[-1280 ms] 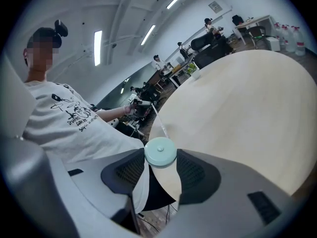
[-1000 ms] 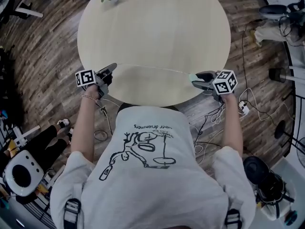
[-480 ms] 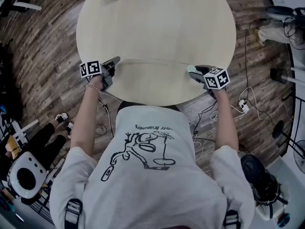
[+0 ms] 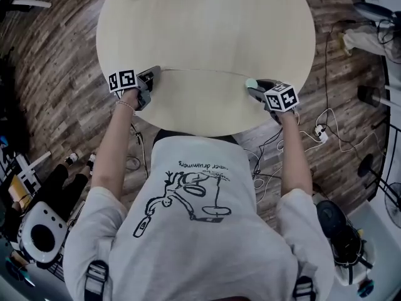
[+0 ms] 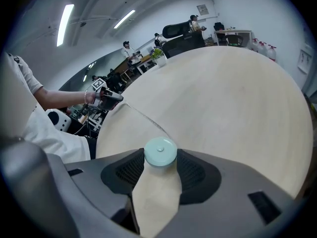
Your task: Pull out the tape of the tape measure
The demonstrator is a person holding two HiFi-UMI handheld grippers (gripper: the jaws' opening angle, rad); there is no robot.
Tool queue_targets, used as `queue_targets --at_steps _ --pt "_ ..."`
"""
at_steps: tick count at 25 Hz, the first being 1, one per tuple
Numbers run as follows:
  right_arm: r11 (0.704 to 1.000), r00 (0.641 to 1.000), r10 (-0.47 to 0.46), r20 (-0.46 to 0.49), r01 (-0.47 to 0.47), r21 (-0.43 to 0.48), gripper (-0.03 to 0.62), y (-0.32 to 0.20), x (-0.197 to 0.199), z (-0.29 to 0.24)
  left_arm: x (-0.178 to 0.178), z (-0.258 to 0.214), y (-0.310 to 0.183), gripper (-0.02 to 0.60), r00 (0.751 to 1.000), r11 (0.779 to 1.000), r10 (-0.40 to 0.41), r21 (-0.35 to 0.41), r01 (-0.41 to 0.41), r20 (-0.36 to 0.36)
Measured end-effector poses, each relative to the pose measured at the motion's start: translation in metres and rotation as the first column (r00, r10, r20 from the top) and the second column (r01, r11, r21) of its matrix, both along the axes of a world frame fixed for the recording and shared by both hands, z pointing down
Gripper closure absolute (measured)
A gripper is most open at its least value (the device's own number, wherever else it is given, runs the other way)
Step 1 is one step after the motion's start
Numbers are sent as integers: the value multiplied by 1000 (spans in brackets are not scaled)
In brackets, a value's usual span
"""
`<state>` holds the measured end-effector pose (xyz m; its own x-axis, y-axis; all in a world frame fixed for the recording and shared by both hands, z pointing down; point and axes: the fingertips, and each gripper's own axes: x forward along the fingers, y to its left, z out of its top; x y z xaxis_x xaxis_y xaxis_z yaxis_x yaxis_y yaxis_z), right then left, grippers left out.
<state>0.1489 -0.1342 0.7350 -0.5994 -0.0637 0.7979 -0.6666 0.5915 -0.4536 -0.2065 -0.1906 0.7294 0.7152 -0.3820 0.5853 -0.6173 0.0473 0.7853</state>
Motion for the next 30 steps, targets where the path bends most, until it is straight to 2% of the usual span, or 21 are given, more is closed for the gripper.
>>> queue_targets --at_steps 8,19,25,30 --pt "999 997 -5 -82 8 37 373 -1 5 10 -1 3 -3 557 999 1000 0 -1 0 43" --pt "997 996 14 -88 -7 78 352 -3 10 9 -3 6 7 537 996 1000 -12 12 11 90" --pt "985 996 48 -69 -36 168 418 -2 15 -23 5 -25 16 542 996 997 -18 78 11 85" --pt "962 996 81 -38 -68 265 467 1 17 -65 21 -61 27 554 994 985 -9 170 -10 112"
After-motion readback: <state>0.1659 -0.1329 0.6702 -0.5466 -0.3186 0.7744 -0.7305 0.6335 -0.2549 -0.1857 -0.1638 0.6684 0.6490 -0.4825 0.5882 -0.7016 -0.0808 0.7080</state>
